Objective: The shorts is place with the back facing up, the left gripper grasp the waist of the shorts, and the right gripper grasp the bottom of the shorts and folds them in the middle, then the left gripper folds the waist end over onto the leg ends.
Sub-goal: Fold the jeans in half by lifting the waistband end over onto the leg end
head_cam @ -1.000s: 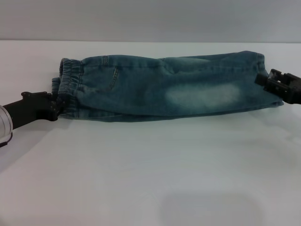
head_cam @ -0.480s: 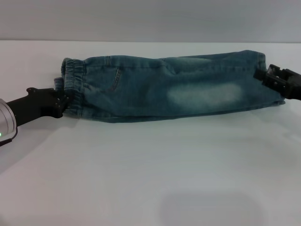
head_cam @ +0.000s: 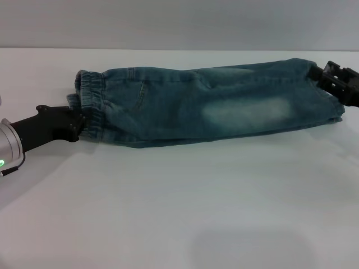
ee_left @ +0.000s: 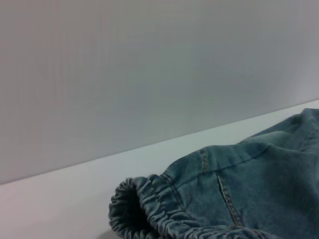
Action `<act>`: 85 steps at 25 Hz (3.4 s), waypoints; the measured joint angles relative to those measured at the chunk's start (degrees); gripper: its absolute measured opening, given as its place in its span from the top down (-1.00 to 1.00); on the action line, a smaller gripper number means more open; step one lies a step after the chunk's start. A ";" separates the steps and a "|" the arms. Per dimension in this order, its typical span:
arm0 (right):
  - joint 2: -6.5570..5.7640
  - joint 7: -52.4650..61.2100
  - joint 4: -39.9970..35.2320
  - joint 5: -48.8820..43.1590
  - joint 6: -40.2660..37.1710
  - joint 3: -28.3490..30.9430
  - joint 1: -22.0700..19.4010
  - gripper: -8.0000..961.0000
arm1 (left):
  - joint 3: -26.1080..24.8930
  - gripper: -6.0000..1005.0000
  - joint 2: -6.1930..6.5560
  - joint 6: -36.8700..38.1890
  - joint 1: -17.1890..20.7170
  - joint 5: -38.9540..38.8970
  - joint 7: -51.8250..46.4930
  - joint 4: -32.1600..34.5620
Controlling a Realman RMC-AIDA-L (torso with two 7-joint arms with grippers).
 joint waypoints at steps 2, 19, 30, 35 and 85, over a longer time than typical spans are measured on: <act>0.00 -0.54 0.26 0.26 0.08 -0.11 0.20 -0.32 | -0.02 0.80 -0.11 0.74 0.00 -0.06 0.00 -0.45; 0.03 -5.47 3.83 0.29 2.45 0.06 3.82 -0.32 | -0.01 0.82 0.24 5.34 -1.98 -2.92 0.26 0.85; -0.01 -6.24 6.91 -0.43 10.99 -8.39 8.28 -0.32 | 0.00 0.82 0.41 11.35 -3.45 -2.80 -3.64 7.03; 0.12 -6.24 7.01 -0.44 15.12 -15.22 9.92 -0.32 | -0.02 0.82 0.48 13.41 -4.22 -2.55 -6.69 10.83; 0.51 10.14 -1.42 9.22 19.29 -55.40 18.75 -0.32 | -0.01 0.82 0.36 24.45 -5.81 -3.67 -15.12 18.20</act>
